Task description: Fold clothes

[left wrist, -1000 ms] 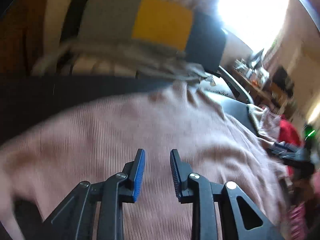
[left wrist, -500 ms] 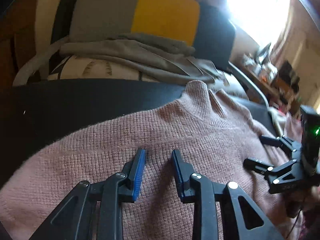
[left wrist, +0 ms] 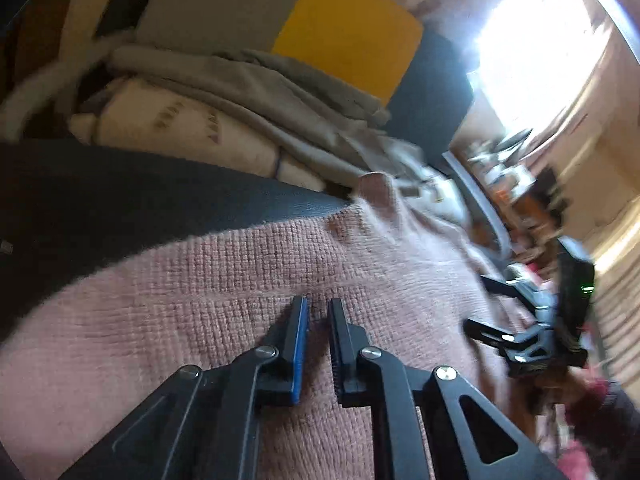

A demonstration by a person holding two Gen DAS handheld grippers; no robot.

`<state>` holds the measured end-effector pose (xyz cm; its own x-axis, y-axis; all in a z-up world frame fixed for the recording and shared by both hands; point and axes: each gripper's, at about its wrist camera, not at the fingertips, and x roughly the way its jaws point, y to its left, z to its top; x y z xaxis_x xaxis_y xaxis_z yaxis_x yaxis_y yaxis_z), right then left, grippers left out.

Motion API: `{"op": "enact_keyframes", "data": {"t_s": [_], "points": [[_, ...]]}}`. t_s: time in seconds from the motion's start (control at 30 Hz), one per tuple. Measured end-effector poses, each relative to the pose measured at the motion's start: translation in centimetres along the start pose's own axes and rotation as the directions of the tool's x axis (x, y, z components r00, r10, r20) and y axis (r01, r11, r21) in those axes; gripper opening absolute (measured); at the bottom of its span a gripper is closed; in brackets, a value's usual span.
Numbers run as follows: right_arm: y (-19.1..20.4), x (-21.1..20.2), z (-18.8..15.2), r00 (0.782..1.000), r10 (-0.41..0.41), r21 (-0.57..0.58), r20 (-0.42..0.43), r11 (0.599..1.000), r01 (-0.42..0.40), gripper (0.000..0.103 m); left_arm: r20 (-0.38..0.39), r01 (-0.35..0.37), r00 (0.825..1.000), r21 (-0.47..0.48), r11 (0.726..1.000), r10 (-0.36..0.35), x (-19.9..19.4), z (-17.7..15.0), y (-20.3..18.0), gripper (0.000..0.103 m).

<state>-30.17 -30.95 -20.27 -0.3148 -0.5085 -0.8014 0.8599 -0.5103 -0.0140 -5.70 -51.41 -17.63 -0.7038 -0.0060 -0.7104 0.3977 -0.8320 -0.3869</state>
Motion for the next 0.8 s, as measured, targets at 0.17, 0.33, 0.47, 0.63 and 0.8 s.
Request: {"op": "enact_keyframes", "data": {"t_s": [0.17, 0.33, 0.47, 0.63, 0.8], "points": [[3.3, -5.1, -2.7, 1.0, -0.015, -0.058, -0.018, 0.998, 0.014, 0.103, 0.014, 0.014, 1.0, 0.051, 0.999, -0.014, -5.3, -3.4, -3.4, 0.028], [5.7, -14.1, -8.6, 0.995, 0.092, -0.017, 0.025, 0.996, -0.091, 0.103, 0.028, 0.07, 0.997, 0.119, 0.99, -0.074, -11.9, -9.8, -5.6, 0.028], [5.1, -17.8, -14.4, 0.991, 0.133, 0.049, 0.005, 0.99, -0.133, 0.103, -0.011, 0.075, 0.997, 0.131, 0.989, -0.074, -15.6, -15.9, -6.1, 0.029], [6.1, -20.7, -22.6, 0.989, 0.119, 0.097, -0.093, 0.989, -0.11, 0.103, -0.081, 0.047, 0.996, 0.099, 0.994, -0.039, -17.7, -21.6, -4.6, 0.029], [7.3, -21.5, -27.9, 0.985, 0.024, -0.004, -0.17, 1.0, -0.025, 0.103, -0.099, -0.01, 0.995, 0.187, 0.982, 0.029, -19.2, -25.4, -3.3, 0.029]]}}
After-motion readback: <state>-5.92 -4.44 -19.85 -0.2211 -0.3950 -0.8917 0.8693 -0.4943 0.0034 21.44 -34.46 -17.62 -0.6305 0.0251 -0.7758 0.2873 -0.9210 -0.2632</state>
